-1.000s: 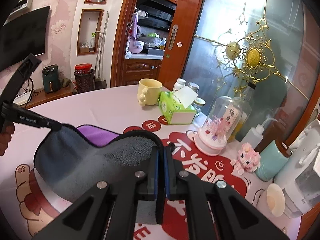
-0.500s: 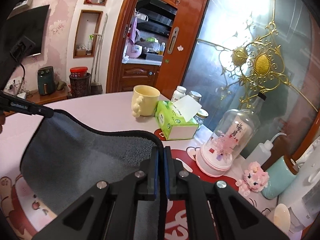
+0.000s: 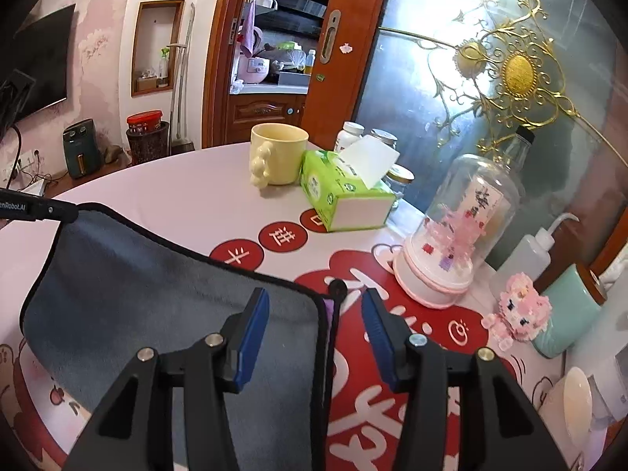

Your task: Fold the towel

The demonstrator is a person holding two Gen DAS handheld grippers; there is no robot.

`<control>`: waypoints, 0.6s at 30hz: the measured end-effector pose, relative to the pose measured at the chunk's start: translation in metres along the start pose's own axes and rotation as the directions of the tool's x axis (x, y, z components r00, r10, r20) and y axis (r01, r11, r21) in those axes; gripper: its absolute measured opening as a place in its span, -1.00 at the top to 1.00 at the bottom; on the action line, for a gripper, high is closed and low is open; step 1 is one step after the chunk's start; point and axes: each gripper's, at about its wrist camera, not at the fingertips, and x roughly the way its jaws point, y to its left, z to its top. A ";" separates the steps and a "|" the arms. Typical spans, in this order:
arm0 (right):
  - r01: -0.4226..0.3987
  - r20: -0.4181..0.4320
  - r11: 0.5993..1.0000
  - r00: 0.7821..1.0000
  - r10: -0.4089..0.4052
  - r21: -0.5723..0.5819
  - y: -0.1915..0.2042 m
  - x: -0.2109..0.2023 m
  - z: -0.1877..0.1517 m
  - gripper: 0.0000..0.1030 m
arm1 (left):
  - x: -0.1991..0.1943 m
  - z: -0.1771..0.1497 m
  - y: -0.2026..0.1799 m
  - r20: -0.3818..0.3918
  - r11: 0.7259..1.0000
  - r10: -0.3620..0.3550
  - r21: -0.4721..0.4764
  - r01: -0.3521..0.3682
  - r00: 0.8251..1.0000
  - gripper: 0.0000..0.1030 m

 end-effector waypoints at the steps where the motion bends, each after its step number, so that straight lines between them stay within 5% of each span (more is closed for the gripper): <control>1: 0.004 -0.004 1.000 1.000 -0.004 0.012 -0.001 -0.002 -0.002 0.04 | -0.002 -0.002 0.001 0.000 1.000 0.000 -0.001 0.000 1.000 0.88; 11: 0.037 -0.066 0.990 0.997 -0.028 0.138 -0.008 -0.043 -0.045 0.02 | -0.027 -0.023 0.010 -0.008 1.000 0.022 -0.017 -0.022 1.000 0.72; 18: 0.034 -0.118 0.972 0.993 -0.006 0.234 0.001 -0.081 -0.078 -0.02 | -0.053 -0.057 0.016 -0.022 1.000 -0.030 -0.005 0.030 0.999 0.59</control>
